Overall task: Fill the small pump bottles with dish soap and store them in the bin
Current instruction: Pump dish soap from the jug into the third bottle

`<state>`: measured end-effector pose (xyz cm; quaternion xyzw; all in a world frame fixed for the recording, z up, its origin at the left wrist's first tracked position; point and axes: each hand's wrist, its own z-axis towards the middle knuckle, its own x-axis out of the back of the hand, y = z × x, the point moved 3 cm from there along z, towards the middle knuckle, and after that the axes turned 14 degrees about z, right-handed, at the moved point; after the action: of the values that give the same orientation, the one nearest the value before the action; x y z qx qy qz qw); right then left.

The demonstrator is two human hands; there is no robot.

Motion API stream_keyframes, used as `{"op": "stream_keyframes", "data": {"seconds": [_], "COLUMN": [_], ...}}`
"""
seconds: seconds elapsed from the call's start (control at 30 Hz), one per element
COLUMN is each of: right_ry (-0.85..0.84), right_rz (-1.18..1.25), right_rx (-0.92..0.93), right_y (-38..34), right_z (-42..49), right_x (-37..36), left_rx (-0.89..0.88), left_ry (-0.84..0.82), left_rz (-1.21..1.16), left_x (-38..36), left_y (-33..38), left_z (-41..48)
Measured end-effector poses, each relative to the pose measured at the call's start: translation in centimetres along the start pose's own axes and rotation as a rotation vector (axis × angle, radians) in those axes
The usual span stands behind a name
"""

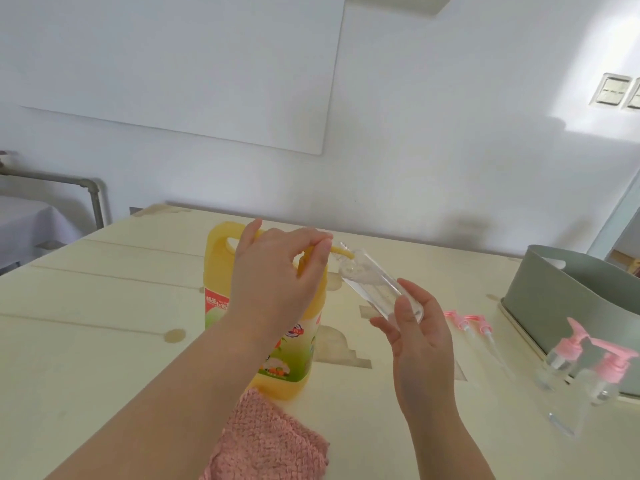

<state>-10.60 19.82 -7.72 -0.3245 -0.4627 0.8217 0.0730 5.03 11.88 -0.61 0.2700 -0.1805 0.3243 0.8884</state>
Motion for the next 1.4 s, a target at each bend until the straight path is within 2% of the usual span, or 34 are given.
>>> {"op": "stream_keyframes", "data": {"seconds": [0.13,0.3,0.4,0.53,0.8,0.97,1.1,1.4], "right_ry": [-0.03,-0.067,-0.085,-0.082,-0.07,-0.083,-0.094,-0.224], "right_rz": [-0.166,-0.136,-0.116,-0.151,-0.133,-0.107,-0.16,-0.482], "right_rx": [0.013,0.029,0.028,0.075,0.035,0.012,0.024,0.094], "right_y": [-0.6,-1.6,-1.9,-2.2,-0.9,-0.3,-0.8,-3.6], "right_z": [-0.1,-0.5,-0.4,-0.2,0.0,-0.1,-0.2,-0.2], "right_x": [-0.1,-0.4,-0.4,-0.2,0.6,0.8,1.0,0.3], "left_rx": [0.03,0.163,0.18,0.181,0.07,0.045,0.058,0.207], "left_ry": [-0.054,-0.254,-0.313,-0.291,-0.064,-0.035,-0.063,-0.277], "left_rz": [0.035,-0.123,-0.167,-0.173,-0.097,-0.049,-0.026,-0.135], "left_x": [0.6,1.7,2.1,2.0,0.5,-0.3,0.0,2.2], "left_y": [0.4,0.0,0.3,0.4,0.3,-0.1,0.1,0.9], "left_z": [0.4,1.7,2.5,2.4,1.0,0.3,0.3,2.3]}}
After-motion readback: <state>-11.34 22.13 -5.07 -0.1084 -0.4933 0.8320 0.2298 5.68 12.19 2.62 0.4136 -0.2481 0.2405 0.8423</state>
